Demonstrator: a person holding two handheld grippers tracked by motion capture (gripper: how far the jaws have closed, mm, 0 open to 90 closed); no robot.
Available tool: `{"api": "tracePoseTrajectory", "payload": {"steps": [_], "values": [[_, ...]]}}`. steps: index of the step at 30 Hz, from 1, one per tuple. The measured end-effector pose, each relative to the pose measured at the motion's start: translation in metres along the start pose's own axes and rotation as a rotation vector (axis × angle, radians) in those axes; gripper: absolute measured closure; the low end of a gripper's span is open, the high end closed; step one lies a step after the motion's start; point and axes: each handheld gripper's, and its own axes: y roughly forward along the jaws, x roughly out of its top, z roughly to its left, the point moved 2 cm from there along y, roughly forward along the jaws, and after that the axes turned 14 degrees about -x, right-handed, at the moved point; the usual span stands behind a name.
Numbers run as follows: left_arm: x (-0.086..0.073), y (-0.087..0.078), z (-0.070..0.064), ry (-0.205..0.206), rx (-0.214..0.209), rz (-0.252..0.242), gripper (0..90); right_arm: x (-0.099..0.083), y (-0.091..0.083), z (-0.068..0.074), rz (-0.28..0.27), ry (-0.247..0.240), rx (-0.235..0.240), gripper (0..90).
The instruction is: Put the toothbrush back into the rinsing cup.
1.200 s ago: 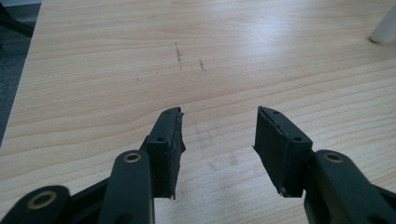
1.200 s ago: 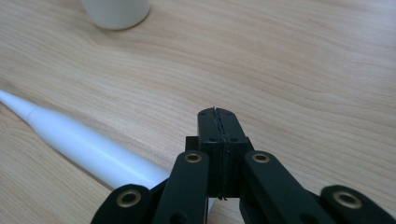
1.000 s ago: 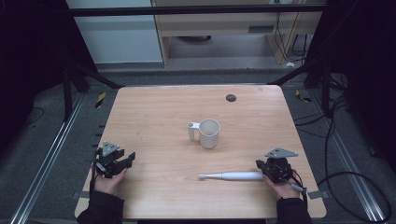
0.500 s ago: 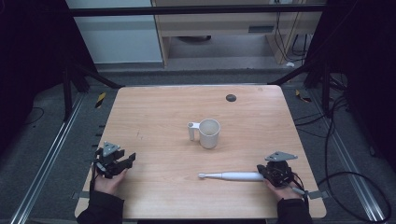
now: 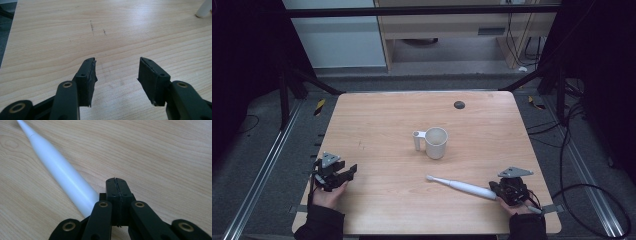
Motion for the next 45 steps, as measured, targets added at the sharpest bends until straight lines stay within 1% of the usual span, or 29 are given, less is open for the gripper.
{"api": "tracePoseTrajectory", "payload": {"steps": [13,15,18,21,24,26,28,29,30,31,32,33,35,37,38,39,40,43,45], "values": [[0.000,-0.001,0.000,-0.002,0.000,-0.002,47.1,-0.006,-0.005,0.006,0.009,-0.014,0.001,90.0],[0.000,-0.001,0.000,-0.002,0.001,-0.002,47.1,-0.006,-0.006,0.007,0.011,-0.009,0.006,90.0],[0.000,-0.001,-0.001,-0.003,0.000,-0.003,47.1,-0.007,-0.006,0.009,0.012,-0.018,0.004,90.0],[0.000,0.000,-0.001,-0.003,-0.001,-0.003,46.9,-0.008,-0.006,0.009,0.013,-0.017,0.002,90.0],[0.001,-0.001,0.000,-0.001,0.000,0.003,46.6,-0.006,-0.007,0.008,0.003,-0.007,-0.004,89.8],[0.001,0.000,0.001,-0.005,0.001,0.003,46.6,-0.005,-0.007,0.006,0.000,-0.011,-0.010,88.8],[0.001,0.000,0.001,-0.009,0.000,0.001,46.2,0.001,-0.009,0.003,-0.018,-0.010,-0.018,85.7],[0.001,0.000,0.001,-0.007,0.000,0.006,46.2,0.001,-0.009,0.003,-0.018,-0.010,-0.018,85.7],[0.001,0.001,0.001,-0.007,0.002,0.004,46.0,0.006,-0.010,0.001,-0.032,-0.020,-0.031,82.0],[0.001,0.000,0.001,-0.005,0.003,0.003,46.0,0.006,-0.010,0.001,-0.032,-0.020,-0.031,82.0],[0.002,0.000,0.001,-0.002,0.006,0.005,45.6,0.012,-0.010,0.000,-0.037,-0.044,-0.032,78.3],[0.002,0.000,0.001,-0.002,0.006,0.005,45.5,0.012,-0.010,0.000,-0.037,-0.044,-0.032,78.3],[0.002,0.000,0.001,0.000,0.005,0.004,45.5,0.018,-0.010,0.002,-0.033,-0.046,-0.030,75.5],[0.002,0.000,0.001,0.002,0.005,0.008,45.4,0.026,-0.010,0.005,-0.028,-0.068,-0.025,71.4],[0.002,0.001,0.001,0.002,0.005,0.008,45.4,0.026,-0.010,0.005,-0.028,-0.068,-0.025,71.4],[0.002,0.001,0.001,0.003,0.004,0.009,45.4,0.031,-0.011,0.007,-0.013,-0.079,-0.030,66.9],[0.002,0.001,0.001,0.003,0.003,0.010,45.4,0.033,-0.011,0.008,-0.007,-0.081,-0.034,66.1],[0.002,0.001,0.000,0.006,0.002,0.012,45.3,0.040,-0.011,0.010,-0.008,-0.094,-0.017,64.2],[0.002,0.002,0.000,0.008,0.003,0.011,45.2,0.043,-0.012,0.012,-0.012,-0.100,-0.016,63.4]]}}
